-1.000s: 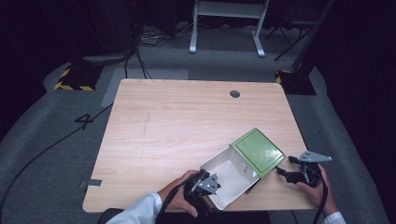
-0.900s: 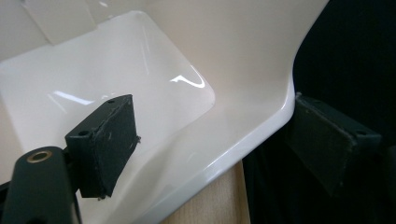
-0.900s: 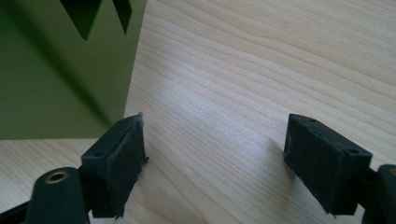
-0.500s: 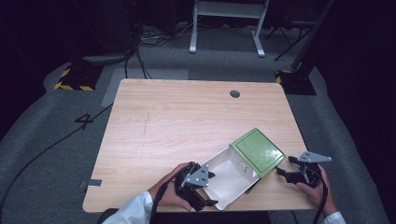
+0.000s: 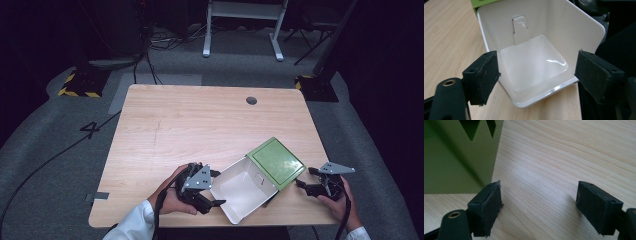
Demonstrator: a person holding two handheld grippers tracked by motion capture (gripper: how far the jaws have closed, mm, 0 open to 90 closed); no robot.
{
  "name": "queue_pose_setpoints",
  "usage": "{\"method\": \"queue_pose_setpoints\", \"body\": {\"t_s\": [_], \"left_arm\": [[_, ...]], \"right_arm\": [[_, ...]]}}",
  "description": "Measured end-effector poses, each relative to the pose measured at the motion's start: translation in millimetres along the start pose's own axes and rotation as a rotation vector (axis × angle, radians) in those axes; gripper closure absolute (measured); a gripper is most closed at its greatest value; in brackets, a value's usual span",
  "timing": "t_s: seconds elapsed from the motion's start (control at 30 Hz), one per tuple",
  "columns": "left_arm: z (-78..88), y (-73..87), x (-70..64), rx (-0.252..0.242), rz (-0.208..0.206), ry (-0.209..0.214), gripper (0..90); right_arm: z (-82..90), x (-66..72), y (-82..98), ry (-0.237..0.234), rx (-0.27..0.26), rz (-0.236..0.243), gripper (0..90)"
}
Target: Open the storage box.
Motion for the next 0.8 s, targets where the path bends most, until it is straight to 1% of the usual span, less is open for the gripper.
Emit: {"method": "queue_pose_setpoints", "body": {"t_s": [0.13,0.2,0.23,0.33,0.47,0.5,0.53,0.57,0.63,0.7,0.77,0.8], "left_arm": [[8.2,-1.8,4.1,-0.015,0.003,-0.027,19.5],[10.3,-1.5,5.6,-0.011,-0.003,-0.035,19.5],[14.3,-1.3,8.1,-0.015,0.002,-0.051,19.5],[20.0,2.0,13.4,-0.010,0.010,-0.078,19.5],[27.0,9.5,21.8,0.003,0.028,-0.118,19.5],[27.0,9.5,21.8,0.003,0.028,-0.118,19.5],[28.7,12.1,24.1,0.010,0.027,-0.129,19.5],[31.5,17.3,28.6,0.015,0.038,-0.151,19.5],[34.7,23.8,33.3,0.026,0.052,-0.171,19.5],[35.8,26.0,34.8,0.032,0.055,-0.178,19.5],[40.0,34.5,39.9,0.046,0.074,-0.197,19.5],[40.0,34.5,39.9,0.046,0.074,-0.197,19.5]], "right_arm": [[0.0,0.0,0.0,0.000,0.000,0.000,20.6],[0.0,0.0,0.0,0.000,0.000,0.000,20.6],[0.0,0.0,0.0,0.000,0.000,0.000,20.6],[0.0,0.0,0.0,0.000,0.000,0.000,20.6],[0.0,0.0,0.0,0.000,0.000,0.000,20.6],[0.0,0.0,0.0,0.000,0.000,0.000,20.6],[0.0,0.0,0.0,0.000,0.000,0.000,20.7],[0.0,0.0,0.0,0.000,0.000,0.000,20.6],[0.1,0.1,0.0,0.001,0.000,0.001,20.6],[0.1,0.1,0.0,0.001,0.000,0.001,20.7],[0.1,0.0,0.0,0.001,0.000,0.001,20.6],[0.1,0.1,0.0,0.001,0.000,0.001,20.7]]}}
Point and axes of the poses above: each handheld gripper's, and its own axes: z roughly backward along the jaws, y roughly out of its underside, x roughly to its left, the point moved 9 cm from there along -z, roughly forward along the jaws, and after that the axes turned 14 degrees about -z, right-handed, at the moved point
